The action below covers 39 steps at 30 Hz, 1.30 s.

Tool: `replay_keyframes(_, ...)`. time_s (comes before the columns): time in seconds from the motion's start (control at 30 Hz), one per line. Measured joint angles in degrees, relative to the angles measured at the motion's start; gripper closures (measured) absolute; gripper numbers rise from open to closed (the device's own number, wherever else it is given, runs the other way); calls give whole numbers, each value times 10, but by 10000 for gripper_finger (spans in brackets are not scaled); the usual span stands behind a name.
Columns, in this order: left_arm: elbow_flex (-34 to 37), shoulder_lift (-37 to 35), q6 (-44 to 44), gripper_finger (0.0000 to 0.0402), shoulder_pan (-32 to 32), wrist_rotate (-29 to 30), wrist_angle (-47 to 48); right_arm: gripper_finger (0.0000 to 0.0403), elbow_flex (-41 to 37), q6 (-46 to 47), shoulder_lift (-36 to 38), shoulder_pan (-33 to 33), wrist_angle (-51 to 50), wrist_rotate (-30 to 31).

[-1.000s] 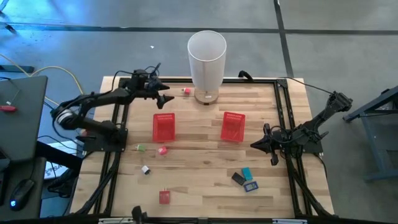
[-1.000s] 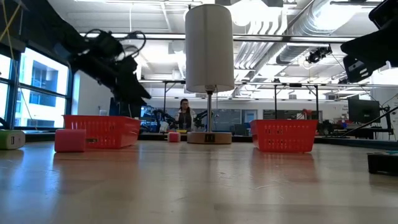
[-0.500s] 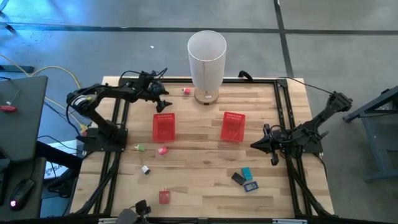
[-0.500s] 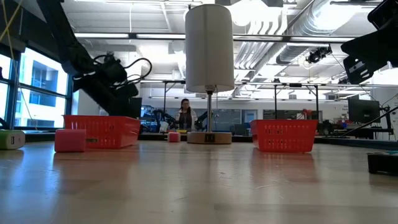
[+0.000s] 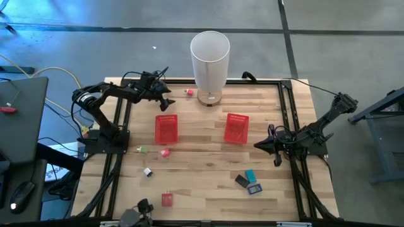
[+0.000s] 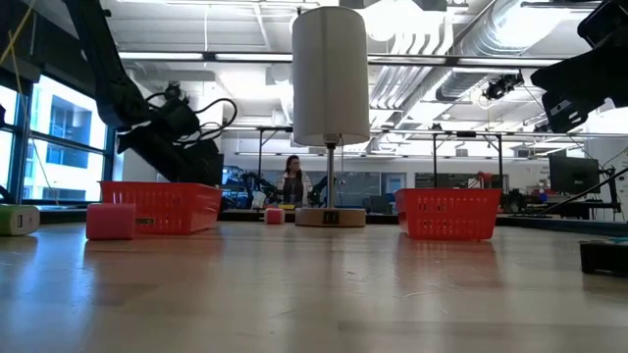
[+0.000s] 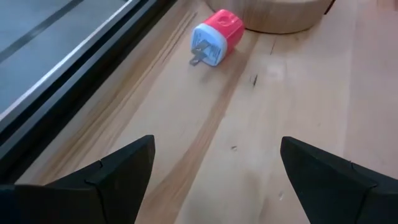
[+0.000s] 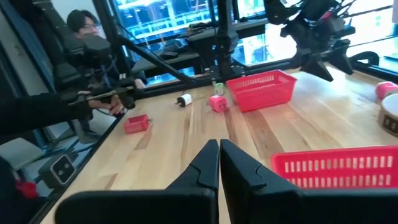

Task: Pick & Place Office items
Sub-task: Put the top pink charger adapter into the right red bin

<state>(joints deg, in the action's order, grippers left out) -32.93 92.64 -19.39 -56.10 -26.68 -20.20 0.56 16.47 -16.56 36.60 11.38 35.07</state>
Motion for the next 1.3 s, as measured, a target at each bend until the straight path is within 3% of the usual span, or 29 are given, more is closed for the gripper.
replay_keyframes(0.23,-25,0,33,62,11,59,35,401,0,0,-1,0,0,10)
replay_keyframes(0.5,-101,38,49,62,28,77,126,401,0,2,-1,0,0,10)
replay_keyframes(0.77,-128,59,25,62,58,110,121,401,0,6,-14,0,0,8)
replay_keyframes(0.9,-134,59,74,62,58,141,122,401,0,13,-26,0,0,8)
replay_keyframes(1.3,-135,59,162,62,69,143,123,401,0,19,-39,0,0,8)
